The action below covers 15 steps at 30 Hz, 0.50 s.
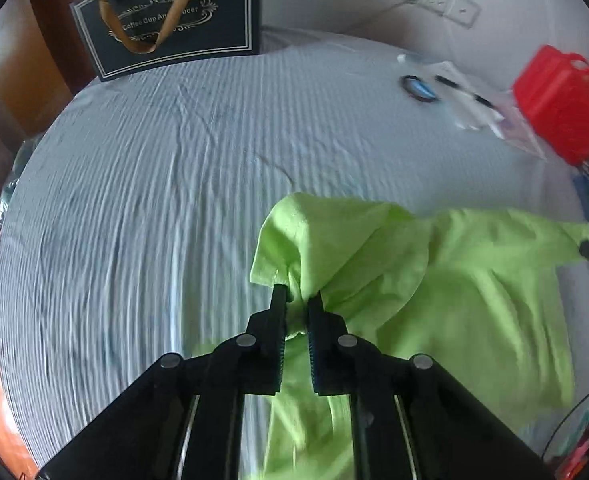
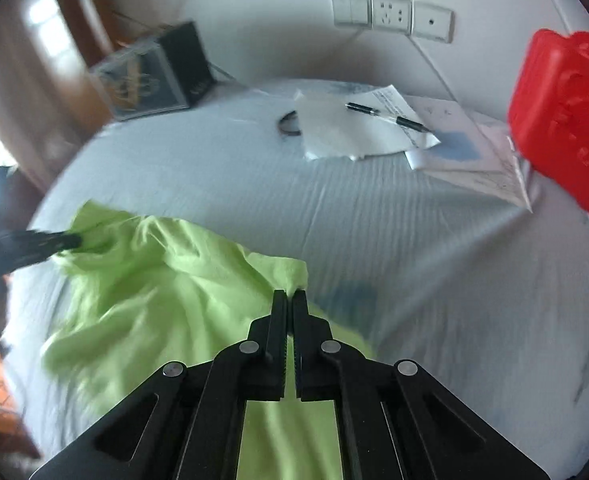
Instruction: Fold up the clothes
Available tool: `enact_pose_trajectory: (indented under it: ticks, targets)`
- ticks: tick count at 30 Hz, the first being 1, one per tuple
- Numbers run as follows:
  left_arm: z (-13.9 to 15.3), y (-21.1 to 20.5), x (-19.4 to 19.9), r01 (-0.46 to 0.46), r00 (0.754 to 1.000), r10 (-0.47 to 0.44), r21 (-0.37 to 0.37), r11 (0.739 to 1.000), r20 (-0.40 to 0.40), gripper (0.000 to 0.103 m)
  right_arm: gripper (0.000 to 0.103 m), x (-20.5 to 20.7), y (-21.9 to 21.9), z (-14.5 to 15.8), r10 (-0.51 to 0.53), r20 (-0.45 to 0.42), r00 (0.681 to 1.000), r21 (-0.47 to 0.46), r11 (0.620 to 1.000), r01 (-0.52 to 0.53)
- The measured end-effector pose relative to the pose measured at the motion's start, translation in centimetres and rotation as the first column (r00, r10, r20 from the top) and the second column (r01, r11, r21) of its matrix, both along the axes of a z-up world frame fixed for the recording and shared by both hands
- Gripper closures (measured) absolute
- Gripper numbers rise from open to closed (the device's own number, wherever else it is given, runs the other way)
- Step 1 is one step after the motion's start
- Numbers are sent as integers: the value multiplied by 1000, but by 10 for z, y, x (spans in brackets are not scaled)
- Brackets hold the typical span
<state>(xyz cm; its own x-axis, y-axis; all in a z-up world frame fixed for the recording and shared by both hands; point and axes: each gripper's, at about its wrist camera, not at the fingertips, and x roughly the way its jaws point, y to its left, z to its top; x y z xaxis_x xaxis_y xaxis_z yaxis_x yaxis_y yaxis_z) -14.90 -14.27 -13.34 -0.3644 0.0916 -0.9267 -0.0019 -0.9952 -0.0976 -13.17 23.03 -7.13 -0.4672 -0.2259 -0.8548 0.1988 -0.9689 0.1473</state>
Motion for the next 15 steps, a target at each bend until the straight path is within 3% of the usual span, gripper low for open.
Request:
enact_pose_trajectory:
  ticks: [3,7,10,11,13,14,15]
  targets:
    - [-6,9,26,35,999,-35,-3,999,41,93,100,54,0,-7,9,78,997,3,1000,-10]
    - [-25,16,60,48,988,-49,15,999,147,91,97,113,12,-51,-51,258,965,-1,999,53]
    - [-22,13,68,31,986,-33,15,999,165,90,92,138,28,-68,-133,303,944,5,990,138]
    - [-17,12,71,26,987,-28,14,1000,157,85,88,141,33,-68,-161,301,940,2,986,168]
    - [-2,10,74,18,993,-21,19,1000,119,62,80,147,37,-58,-196,264,944,-7,979,205]
    - [6,9,76,18,995,-19,21,1000,95,40,76,146,37,-53,-205,244,948,-11,977,214]
    - [13,9,76,16,997,-18,18,1000,70,26,74,145,36,-48,-212,223,952,-15,975,221]
